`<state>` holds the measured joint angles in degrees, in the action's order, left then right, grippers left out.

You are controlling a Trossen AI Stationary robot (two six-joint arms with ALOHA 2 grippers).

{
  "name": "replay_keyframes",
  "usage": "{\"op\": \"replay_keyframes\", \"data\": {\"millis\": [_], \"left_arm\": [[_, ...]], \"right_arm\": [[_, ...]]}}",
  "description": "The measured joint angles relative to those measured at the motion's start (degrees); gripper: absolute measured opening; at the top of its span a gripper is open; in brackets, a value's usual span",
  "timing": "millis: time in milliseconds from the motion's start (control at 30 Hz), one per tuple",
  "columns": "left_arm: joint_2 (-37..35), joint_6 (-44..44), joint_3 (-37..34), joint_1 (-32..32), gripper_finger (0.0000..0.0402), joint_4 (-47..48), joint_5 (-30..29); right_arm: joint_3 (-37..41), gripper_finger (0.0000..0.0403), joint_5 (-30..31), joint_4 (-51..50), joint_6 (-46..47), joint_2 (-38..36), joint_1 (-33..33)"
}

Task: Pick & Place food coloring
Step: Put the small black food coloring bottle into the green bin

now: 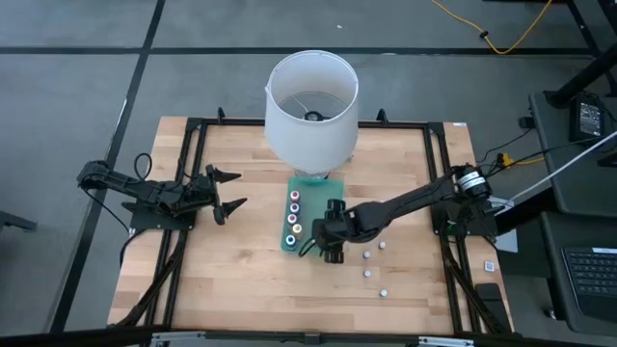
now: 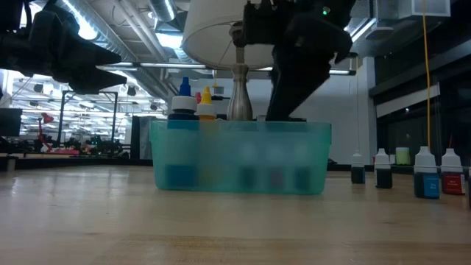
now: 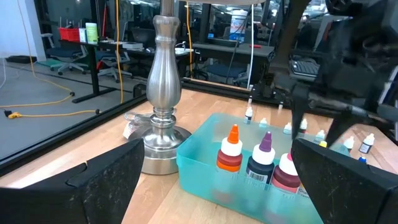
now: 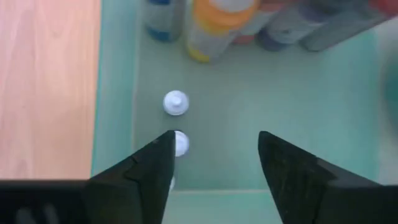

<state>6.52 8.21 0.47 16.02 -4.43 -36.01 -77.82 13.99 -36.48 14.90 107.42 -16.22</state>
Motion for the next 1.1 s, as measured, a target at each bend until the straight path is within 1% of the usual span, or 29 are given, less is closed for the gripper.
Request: {"op": "replay_keyframes", "data": {"millis": [167, 300, 567, 667, 800, 967, 1100], "left_arm": [[0.0, 0.0, 0.0, 0.0, 0.04, 0.0, 0.0], [0.0, 0.0, 0.0, 0.0, 0.04, 0.0, 0.0], [0.0, 0.0, 0.0, 0.0, 0.04, 0.0, 0.0], [0.0, 0.0, 0.0, 0.0, 0.04, 0.0, 0.0], [0.0, 0.0, 0.0, 0.0, 0.04, 0.0, 0.0], [0.0, 0.0, 0.0, 0.0, 0.04, 0.0, 0.0], [0.0, 0.0, 0.0, 0.0, 0.04, 0.0, 0.0]], "right_arm": [[0.0, 0.0267, 4.6, -1.3, 1.6, -4.3, 1.0], [1.6, 0.028, 5.5, -1.3, 7.4, -8.4, 1.9], [7.8, 0.0279, 5.5, -4.6, 14.3, -17.8, 4.1], [10.9, 0.0279, 6.0, -8.2, 20.5, -21.0, 4.9], [15.7, 0.0279, 9.1, -12.4, 28.7, -25.3, 6.0], [22.4, 0.0279, 9.5, -13.0, 36.3, -30.4, 7.4], [27.3, 0.0278, 9.5, -13.2, 40.5, -33.1, 8.3]]}}
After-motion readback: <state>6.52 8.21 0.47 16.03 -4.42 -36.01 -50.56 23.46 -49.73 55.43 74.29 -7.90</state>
